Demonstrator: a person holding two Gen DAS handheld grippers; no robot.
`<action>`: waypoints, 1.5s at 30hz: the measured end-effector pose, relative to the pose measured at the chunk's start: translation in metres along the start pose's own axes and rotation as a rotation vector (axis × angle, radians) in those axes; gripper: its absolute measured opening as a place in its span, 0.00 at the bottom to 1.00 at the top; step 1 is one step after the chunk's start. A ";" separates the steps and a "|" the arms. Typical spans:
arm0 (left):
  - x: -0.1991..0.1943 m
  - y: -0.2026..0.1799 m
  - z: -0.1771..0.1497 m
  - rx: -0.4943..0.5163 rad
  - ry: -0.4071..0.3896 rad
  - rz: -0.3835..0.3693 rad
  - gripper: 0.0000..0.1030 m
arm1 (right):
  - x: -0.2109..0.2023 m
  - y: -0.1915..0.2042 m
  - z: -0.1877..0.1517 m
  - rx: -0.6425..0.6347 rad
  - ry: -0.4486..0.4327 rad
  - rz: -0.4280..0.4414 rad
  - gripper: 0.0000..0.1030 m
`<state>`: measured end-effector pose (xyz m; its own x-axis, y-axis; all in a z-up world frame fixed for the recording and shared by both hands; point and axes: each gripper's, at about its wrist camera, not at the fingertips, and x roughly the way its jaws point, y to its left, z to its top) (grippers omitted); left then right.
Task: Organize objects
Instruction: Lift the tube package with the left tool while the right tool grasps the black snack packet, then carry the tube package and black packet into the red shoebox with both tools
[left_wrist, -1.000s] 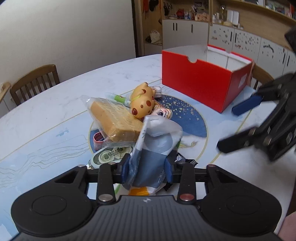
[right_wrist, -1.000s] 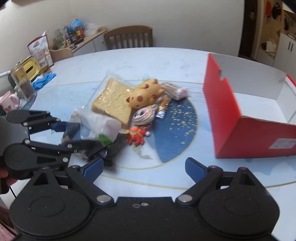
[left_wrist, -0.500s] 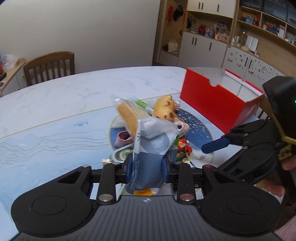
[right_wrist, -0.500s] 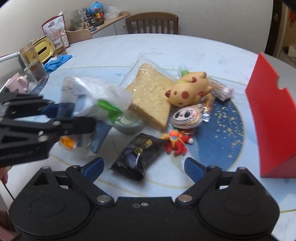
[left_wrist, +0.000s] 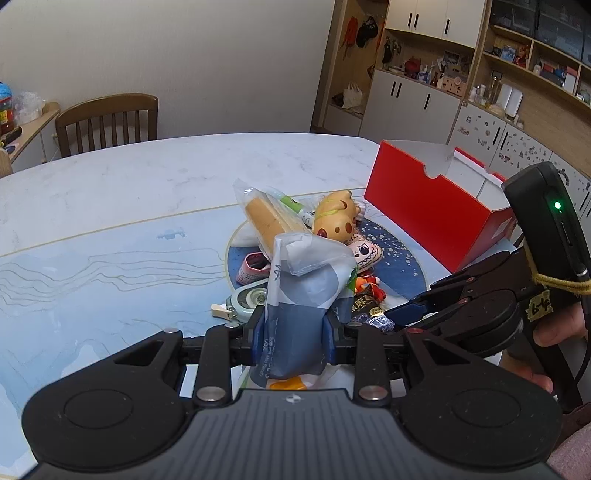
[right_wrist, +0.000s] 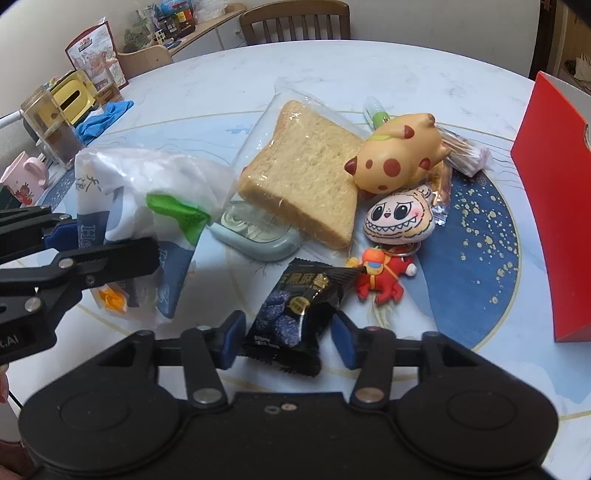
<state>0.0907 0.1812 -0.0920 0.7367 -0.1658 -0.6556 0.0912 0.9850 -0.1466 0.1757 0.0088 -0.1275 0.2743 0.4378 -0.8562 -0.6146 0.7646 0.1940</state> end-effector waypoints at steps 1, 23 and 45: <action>0.000 0.000 0.000 -0.008 0.005 -0.002 0.28 | -0.002 0.001 -0.001 -0.009 -0.001 -0.003 0.40; -0.002 -0.091 0.053 0.044 -0.062 -0.012 0.28 | -0.124 -0.068 -0.009 -0.056 -0.281 -0.026 0.35; 0.066 -0.176 0.121 0.065 -0.004 0.011 0.28 | -0.182 -0.209 -0.021 -0.005 -0.300 -0.021 0.31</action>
<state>0.2039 0.0025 -0.0196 0.7404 -0.1551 -0.6540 0.1263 0.9878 -0.0912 0.2391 -0.2406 -0.0220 0.4932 0.5427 -0.6799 -0.6101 0.7729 0.1744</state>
